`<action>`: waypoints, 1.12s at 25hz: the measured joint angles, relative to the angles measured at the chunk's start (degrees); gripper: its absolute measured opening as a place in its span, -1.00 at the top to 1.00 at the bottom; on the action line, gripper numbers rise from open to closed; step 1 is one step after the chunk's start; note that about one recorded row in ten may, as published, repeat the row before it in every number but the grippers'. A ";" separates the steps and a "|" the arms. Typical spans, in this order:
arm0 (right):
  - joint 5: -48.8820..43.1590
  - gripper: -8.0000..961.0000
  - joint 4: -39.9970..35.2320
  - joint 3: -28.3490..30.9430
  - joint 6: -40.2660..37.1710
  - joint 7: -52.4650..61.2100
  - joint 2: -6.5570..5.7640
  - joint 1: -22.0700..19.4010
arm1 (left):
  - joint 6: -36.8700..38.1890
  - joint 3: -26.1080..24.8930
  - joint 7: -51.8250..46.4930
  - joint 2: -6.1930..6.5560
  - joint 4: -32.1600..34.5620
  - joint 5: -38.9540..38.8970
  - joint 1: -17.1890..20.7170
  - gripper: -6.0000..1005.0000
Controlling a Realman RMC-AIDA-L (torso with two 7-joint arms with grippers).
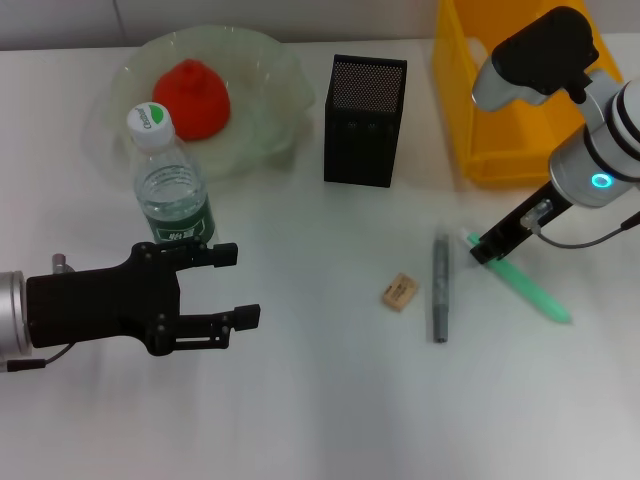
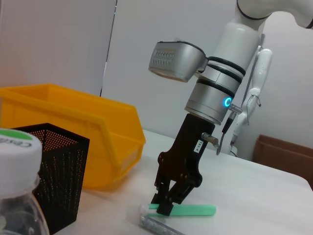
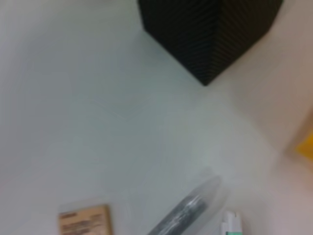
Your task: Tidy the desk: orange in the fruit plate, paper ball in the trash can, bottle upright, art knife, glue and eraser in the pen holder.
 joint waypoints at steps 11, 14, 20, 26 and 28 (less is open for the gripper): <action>2.54 0.64 -8.60 2.77 -6.79 -1.51 -0.37 -3.08 | 0.04 0.00 0.05 -0.07 0.00 0.09 0.00 -0.65; 7.48 0.64 -16.04 11.15 -13.32 -3.79 -0.45 -4.88 | 0.14 0.00 0.05 -0.04 0.00 0.08 0.07 -0.65; 38.25 0.64 -9.44 37.69 -17.60 -15.67 -3.71 -6.27 | 0.14 0.00 0.07 -0.12 0.00 0.08 0.33 -0.65; 64.89 0.64 21.94 41.79 -10.60 -44.47 -6.19 -5.33 | 0.44 0.43 -0.10 -0.25 0.00 0.07 0.16 -0.65; 69.53 0.64 27.34 42.08 -6.72 -57.26 -3.84 -4.76 | 0.45 0.52 -0.16 -0.31 0.00 0.07 0.06 -0.65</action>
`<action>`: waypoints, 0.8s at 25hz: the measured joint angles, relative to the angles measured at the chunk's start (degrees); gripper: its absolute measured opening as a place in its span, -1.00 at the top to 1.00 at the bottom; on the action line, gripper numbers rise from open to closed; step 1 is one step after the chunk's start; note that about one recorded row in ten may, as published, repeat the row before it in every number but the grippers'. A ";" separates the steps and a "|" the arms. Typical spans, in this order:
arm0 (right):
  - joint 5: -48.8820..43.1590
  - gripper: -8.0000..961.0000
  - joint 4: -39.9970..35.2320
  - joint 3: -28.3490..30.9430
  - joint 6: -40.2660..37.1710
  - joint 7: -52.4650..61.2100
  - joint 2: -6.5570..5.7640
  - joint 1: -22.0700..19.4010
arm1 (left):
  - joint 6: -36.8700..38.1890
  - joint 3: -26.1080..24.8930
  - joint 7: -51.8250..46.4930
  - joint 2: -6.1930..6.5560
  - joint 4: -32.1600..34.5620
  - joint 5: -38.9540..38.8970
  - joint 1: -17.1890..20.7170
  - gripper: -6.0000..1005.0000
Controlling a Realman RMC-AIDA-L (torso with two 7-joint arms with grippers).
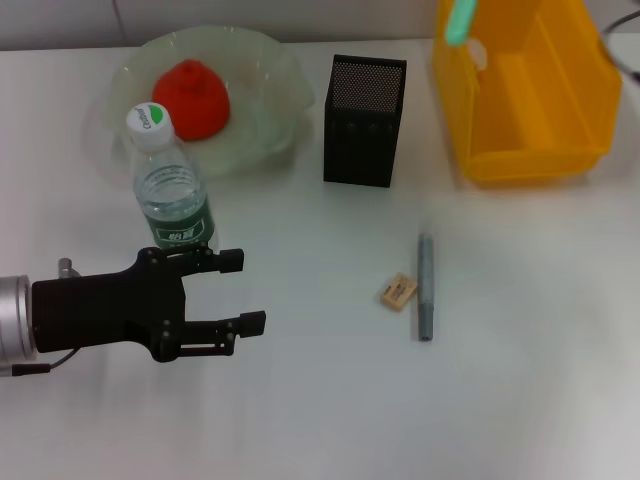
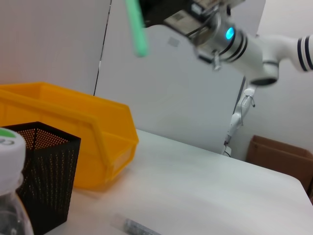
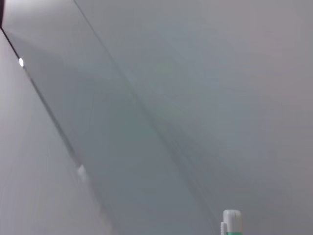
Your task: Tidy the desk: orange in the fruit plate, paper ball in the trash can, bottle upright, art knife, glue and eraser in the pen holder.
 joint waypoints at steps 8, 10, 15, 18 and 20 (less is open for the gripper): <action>5.56 0.52 16.58 -2.26 16.31 -31.58 3.79 7.75 | 0.10 -0.10 0.29 -0.15 0.00 0.00 0.24 -0.65; 4.95 0.48 17.48 -3.16 19.35 -32.07 3.85 8.82 | 0.10 -0.11 0.30 -0.15 0.00 0.02 0.29 -0.65; 4.59 0.40 17.85 -6.82 20.82 -30.12 3.86 8.76 | 0.15 -0.35 0.37 -0.14 0.00 0.02 0.51 -0.65; 4.63 0.36 16.67 -7.70 19.06 -28.52 3.69 7.30 | 0.19 -0.30 0.37 -0.14 0.00 0.02 0.55 -0.65; 4.85 0.32 14.42 -7.95 15.81 -27.21 3.66 5.25 | 0.43 -0.14 0.39 -0.12 0.00 0.01 0.55 -0.65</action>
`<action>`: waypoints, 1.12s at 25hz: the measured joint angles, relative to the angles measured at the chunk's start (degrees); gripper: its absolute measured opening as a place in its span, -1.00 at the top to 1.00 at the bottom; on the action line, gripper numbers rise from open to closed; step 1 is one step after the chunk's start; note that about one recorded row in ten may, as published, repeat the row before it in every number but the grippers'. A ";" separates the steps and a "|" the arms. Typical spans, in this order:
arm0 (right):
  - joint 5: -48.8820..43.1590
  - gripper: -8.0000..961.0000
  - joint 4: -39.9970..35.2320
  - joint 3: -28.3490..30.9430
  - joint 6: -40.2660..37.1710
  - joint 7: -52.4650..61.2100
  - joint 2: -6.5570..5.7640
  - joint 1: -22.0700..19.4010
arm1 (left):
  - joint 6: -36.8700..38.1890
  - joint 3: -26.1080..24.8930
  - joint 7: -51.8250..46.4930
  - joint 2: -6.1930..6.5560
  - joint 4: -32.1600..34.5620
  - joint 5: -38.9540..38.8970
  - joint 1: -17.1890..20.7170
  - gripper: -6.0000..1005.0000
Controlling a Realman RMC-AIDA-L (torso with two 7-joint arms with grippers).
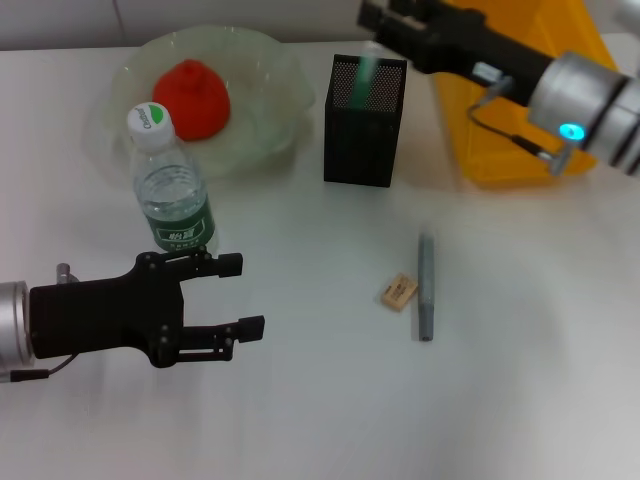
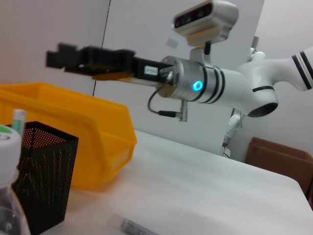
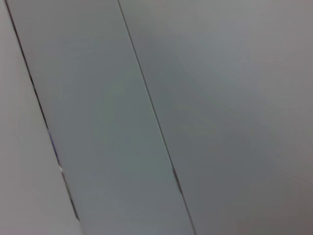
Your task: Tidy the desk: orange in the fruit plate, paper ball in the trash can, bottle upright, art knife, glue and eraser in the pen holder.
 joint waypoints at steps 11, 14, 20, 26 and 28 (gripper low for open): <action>-25.95 -0.60 -41.39 -10.15 -17.98 46.11 -5.57 -10.23 | 2.09 -0.34 -0.23 0.25 0.02 -0.11 0.31 -0.65; -38.51 -0.67 -50.30 -10.74 -25.17 55.79 -6.04 -8.21 | 2.57 -0.29 -0.13 0.16 0.00 -0.11 0.49 -0.65; -58.99 -0.67 -58.68 -20.16 -33.91 70.99 -3.71 -0.40 | 2.69 -0.11 -0.68 0.00 0.00 -0.04 0.29 -0.65; -67.00 -0.65 -53.25 -33.60 -30.16 77.28 0.36 4.73 | 2.78 0.02 -0.75 -0.05 0.00 -0.01 0.45 -0.65; -65.55 -0.65 -50.79 -39.63 -26.12 79.42 0.34 5.11 | 2.82 -0.03 -0.75 -0.08 0.00 -0.01 0.53 -0.65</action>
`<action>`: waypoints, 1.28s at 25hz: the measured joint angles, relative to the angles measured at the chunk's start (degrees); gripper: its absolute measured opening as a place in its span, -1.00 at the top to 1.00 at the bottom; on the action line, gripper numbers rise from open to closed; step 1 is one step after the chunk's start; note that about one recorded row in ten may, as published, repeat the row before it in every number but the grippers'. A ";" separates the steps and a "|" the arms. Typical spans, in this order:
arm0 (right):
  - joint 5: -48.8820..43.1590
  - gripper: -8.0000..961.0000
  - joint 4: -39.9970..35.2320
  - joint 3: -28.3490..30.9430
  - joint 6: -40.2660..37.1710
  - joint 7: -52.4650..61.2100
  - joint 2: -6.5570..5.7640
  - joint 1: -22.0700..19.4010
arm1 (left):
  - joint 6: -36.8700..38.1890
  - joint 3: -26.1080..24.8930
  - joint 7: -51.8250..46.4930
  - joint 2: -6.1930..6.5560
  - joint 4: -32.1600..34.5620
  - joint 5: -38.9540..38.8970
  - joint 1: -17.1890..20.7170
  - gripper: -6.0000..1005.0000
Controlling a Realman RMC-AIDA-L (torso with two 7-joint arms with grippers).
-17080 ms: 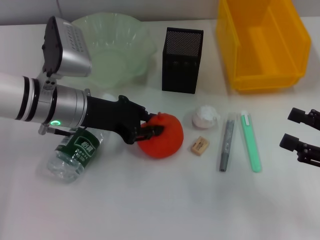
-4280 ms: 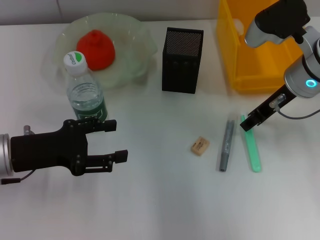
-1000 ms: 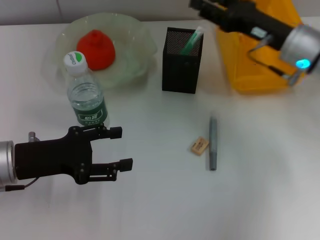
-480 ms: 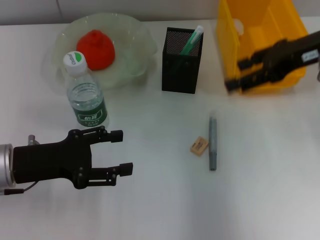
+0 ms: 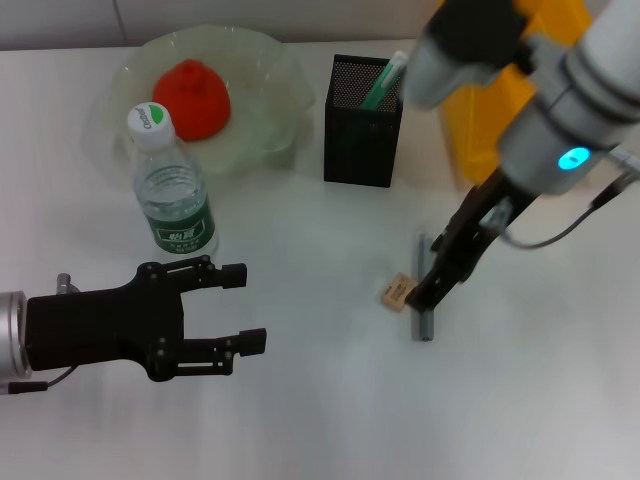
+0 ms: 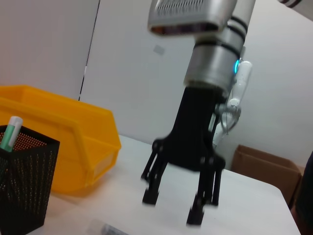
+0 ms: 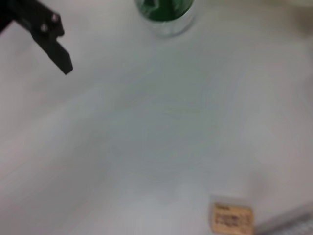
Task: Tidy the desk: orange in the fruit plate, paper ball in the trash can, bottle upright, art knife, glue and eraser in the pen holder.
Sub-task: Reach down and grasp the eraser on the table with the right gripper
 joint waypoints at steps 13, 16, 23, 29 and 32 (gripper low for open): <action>2.19 -0.60 6.90 -12.14 13.94 1.38 0.20 0.81 | 0.09 -0.25 0.65 -0.01 -0.60 0.02 0.42 -0.65; 3.12 -0.59 8.31 -12.75 15.61 1.14 0.20 0.82 | 0.06 -0.25 0.66 -0.01 -0.64 0.02 0.43 -0.65; 3.15 -0.54 9.01 -15.34 18.73 1.43 0.19 0.75 | -0.11 -0.26 0.75 -0.01 -0.63 -0.29 0.52 -0.65; 3.15 -0.40 9.01 -15.48 18.84 1.29 0.19 0.60 | -0.13 -0.30 0.83 -0.01 -0.61 -0.34 0.69 -0.65; 3.15 -0.33 8.95 -15.85 18.80 1.28 0.19 0.57 | -0.16 -0.33 0.83 -0.01 -0.61 -0.35 0.69 -0.65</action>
